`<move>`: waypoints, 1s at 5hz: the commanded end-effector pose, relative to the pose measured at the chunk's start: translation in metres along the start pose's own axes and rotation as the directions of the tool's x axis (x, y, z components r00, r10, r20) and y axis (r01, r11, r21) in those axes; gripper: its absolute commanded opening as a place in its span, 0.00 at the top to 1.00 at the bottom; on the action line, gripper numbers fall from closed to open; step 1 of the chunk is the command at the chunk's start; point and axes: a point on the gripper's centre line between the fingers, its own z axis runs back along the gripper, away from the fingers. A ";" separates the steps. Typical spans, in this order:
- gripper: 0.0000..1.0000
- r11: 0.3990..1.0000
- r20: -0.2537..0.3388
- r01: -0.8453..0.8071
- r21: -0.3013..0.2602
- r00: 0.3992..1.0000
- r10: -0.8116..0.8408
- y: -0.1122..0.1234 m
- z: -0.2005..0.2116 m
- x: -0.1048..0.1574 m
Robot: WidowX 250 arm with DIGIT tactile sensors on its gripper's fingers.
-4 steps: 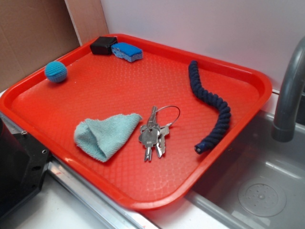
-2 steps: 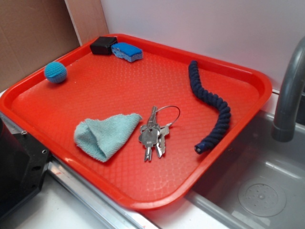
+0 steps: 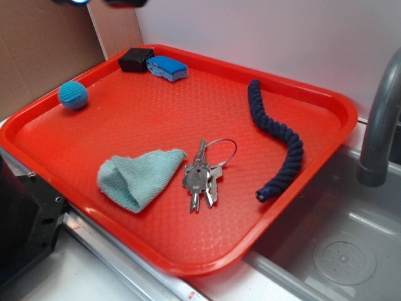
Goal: Grab the blue rope.
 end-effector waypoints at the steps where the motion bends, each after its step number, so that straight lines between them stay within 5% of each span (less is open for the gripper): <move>1: 0.00 1.000 0.024 0.001 -0.016 1.000 0.000 -0.002 0.006 0.007; 3: 0.00 1.000 0.024 0.001 -0.016 1.000 0.000 -0.002 0.006 0.007; 5: 0.00 0.982 0.127 -0.185 0.031 0.975 0.180 -0.024 -0.062 0.063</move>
